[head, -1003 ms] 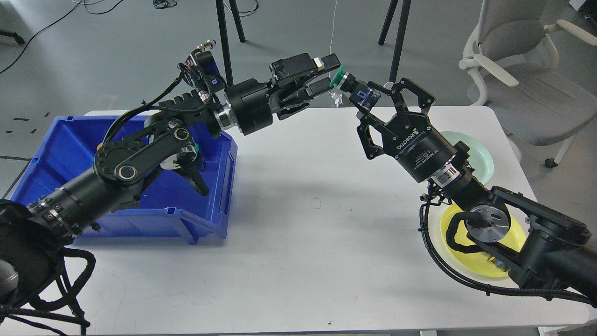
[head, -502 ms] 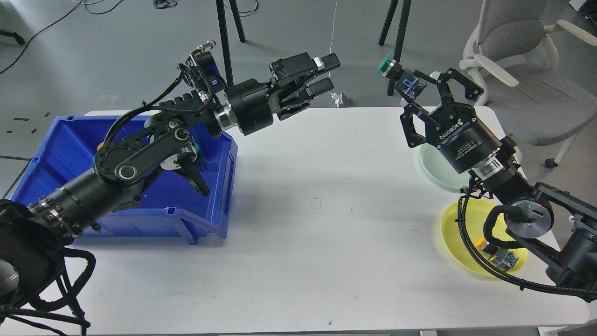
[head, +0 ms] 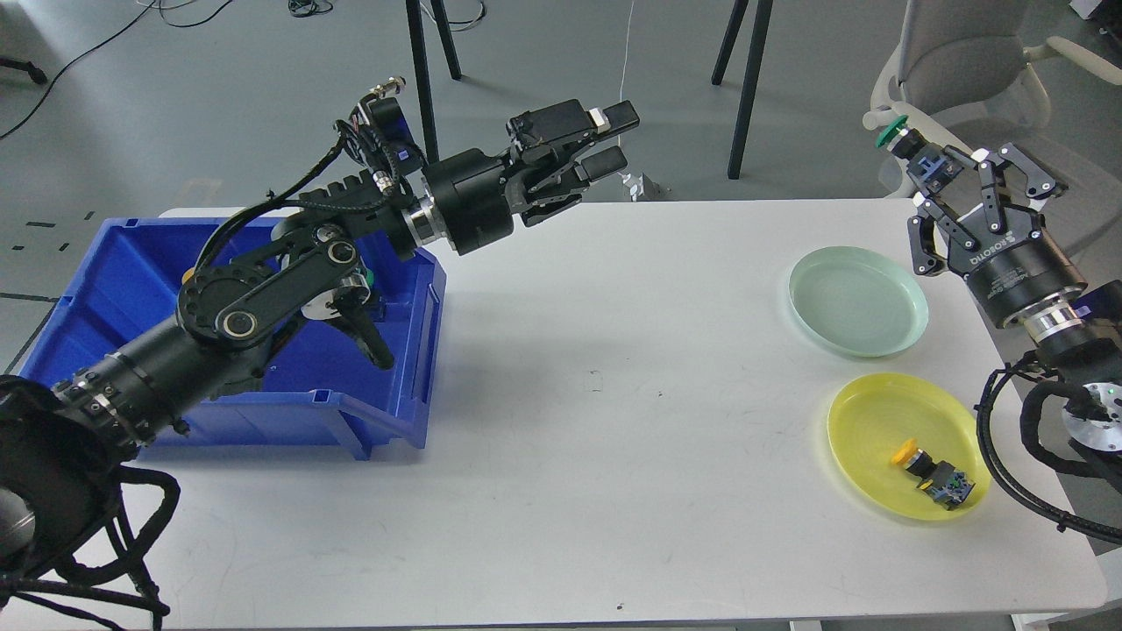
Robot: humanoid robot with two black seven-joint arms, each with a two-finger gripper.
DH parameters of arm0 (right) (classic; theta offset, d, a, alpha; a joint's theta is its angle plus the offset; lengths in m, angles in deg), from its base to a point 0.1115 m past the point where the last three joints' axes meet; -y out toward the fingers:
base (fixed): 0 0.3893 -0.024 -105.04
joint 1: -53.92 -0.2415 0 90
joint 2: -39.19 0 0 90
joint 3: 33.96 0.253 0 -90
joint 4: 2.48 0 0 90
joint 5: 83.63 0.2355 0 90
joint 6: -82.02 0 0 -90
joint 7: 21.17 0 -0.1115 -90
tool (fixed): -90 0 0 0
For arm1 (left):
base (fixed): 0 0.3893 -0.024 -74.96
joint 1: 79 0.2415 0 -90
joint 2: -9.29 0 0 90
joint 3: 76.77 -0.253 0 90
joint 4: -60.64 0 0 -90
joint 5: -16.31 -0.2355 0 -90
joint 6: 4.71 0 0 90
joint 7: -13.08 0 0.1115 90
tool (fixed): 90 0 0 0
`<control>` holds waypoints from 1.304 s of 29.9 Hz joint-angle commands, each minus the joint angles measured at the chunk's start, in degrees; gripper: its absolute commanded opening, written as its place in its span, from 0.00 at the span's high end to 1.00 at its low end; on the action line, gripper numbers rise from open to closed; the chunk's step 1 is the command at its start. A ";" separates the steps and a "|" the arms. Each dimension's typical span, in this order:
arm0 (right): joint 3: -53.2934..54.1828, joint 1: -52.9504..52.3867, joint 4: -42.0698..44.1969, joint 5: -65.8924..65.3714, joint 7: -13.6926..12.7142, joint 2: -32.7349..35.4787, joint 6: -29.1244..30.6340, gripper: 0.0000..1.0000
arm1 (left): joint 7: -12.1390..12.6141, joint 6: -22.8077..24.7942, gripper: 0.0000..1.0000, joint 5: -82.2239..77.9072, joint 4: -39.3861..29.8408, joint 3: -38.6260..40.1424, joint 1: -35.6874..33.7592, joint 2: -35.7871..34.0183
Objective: Pass button and place on color plate
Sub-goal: 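Carry the green button with the right gripper over the pale green plate, then lower the button onto the pale green plate and open the right gripper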
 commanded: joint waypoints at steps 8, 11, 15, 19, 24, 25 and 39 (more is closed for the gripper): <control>-6.70 -0.05 12.38 -0.96 0.00 -0.94 0.00 0.85 | 0.00 0.00 0.29 0.00 0.00 -0.06 0.10 0.00; -9.79 -0.40 12.38 -2.89 0.00 -1.46 0.00 0.85 | 0.00 0.00 0.29 0.00 0.00 -0.06 0.36 0.00; -11.11 -1.54 12.38 -8.77 0.00 -2.86 -7.23 0.85 | 0.00 0.00 0.29 0.00 0.00 -0.06 0.27 0.00; -11.29 -2.60 12.38 -15.29 0.00 -4.45 -15.68 0.85 | 0.00 0.00 0.29 0.00 0.00 -0.06 0.36 0.00; -11.64 -4.09 13.52 -17.74 0.00 -6.20 -20.96 0.84 | 0.00 0.00 0.29 -0.08 0.00 -0.06 0.36 0.00; -11.64 -4.18 14.22 -18.97 0.00 -6.90 -21.58 0.84 | 0.00 0.00 0.29 0.00 0.00 -0.06 0.36 0.00; -20.33 -9.89 32.76 -29.62 0.00 -18.77 -27.21 0.84 | 0.00 0.00 0.29 0.00 0.00 -0.06 0.36 0.08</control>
